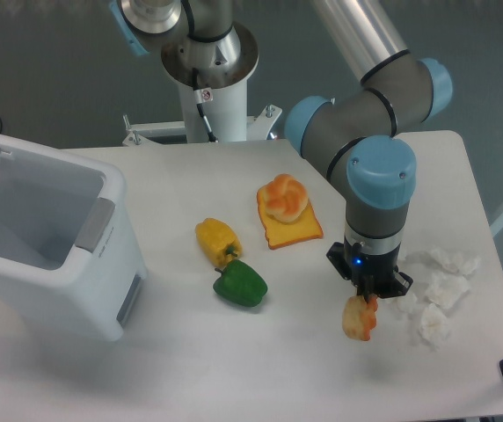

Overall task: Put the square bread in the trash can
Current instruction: 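Lift the held orange bread piece with the gripper away from the tissues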

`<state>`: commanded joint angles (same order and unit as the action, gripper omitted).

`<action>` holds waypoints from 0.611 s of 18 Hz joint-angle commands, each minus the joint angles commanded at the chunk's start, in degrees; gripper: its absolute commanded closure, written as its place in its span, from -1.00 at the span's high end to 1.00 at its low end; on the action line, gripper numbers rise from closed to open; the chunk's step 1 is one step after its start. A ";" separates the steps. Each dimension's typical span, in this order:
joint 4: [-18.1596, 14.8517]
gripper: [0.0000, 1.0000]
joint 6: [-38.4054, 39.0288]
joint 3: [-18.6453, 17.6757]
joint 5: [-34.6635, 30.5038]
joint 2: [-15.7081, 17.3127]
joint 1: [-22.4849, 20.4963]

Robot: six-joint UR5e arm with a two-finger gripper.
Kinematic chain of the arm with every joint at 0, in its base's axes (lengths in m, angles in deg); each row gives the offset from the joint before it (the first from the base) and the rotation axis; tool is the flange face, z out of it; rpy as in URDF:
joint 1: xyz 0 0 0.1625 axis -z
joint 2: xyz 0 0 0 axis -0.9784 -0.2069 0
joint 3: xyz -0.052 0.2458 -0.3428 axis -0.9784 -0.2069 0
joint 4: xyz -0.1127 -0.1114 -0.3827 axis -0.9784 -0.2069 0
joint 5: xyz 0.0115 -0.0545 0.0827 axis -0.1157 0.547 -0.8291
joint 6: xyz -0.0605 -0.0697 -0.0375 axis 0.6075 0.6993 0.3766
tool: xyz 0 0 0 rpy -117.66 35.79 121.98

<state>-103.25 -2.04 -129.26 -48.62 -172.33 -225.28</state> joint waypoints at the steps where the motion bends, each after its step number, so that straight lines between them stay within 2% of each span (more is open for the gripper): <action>1: 0.00 -0.69 0.00 0.09 0.09 0.09 0.00; 4: -0.26 -0.69 -0.26 0.26 0.18 0.44 -0.09; 6: -1.58 -0.68 -0.35 0.35 0.00 0.70 0.17; 11: -1.67 -0.68 -0.26 -0.26 3.24 3.95 0.96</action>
<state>-104.92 -2.31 -129.53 -45.38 -168.39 -224.31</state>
